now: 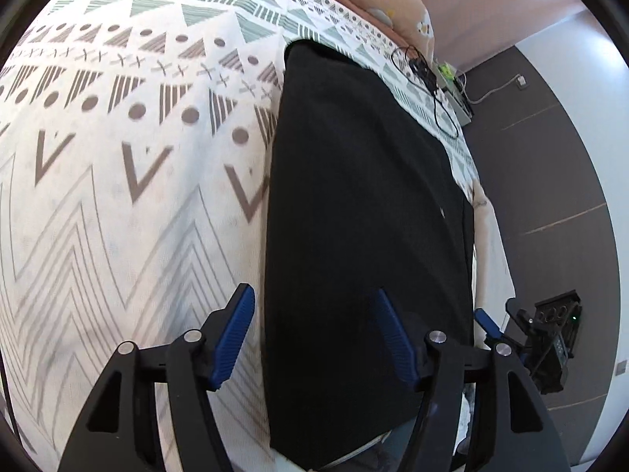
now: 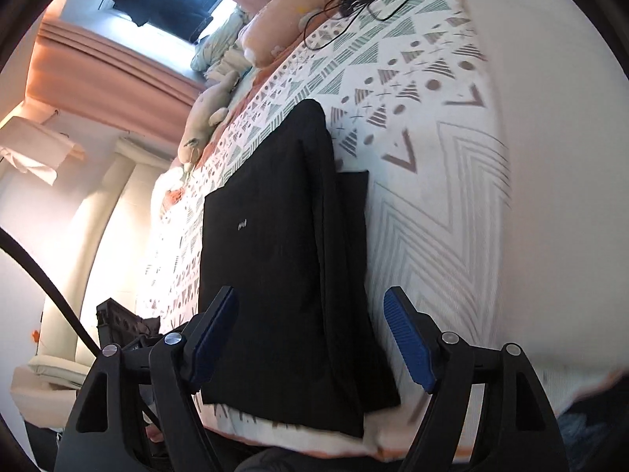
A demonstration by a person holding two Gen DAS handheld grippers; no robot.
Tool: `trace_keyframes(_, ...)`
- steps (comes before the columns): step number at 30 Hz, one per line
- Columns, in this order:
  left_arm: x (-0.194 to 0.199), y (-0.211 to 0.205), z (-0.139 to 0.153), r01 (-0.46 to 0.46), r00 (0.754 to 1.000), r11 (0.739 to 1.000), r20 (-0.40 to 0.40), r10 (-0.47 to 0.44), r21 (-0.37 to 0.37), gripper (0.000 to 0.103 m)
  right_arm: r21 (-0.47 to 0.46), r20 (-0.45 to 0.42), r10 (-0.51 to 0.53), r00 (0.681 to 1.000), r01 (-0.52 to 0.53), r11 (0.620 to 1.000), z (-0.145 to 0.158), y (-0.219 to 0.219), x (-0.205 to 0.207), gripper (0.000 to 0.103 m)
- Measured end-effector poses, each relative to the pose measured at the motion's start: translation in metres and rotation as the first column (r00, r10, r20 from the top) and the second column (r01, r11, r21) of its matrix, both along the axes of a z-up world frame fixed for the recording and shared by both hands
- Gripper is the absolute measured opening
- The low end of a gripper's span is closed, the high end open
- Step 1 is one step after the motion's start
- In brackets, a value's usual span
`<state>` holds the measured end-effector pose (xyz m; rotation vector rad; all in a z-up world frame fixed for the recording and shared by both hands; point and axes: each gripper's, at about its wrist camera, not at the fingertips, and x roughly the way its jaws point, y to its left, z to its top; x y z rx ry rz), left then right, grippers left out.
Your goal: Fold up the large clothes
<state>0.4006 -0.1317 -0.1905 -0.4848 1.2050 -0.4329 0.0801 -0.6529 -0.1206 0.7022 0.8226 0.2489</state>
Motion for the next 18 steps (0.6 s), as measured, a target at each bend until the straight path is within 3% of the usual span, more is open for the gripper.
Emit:
trace_keyframes(10,0.049,-0.009,-0.001,0.000,0.999,1.000,0.036,0.000,-0.013,0.064,0.028,-0.073,0.070,0.995,-0.068,0.997,-0.021,0.001,0.084,0.075)
trace_keyframes(18,0.081,-0.025,-0.011,0.030,0.999,0.999,0.029,-0.029,-0.030,0.062,0.086,-0.097,0.114,0.989,-0.106,0.991,-0.043,0.005,0.126,0.075)
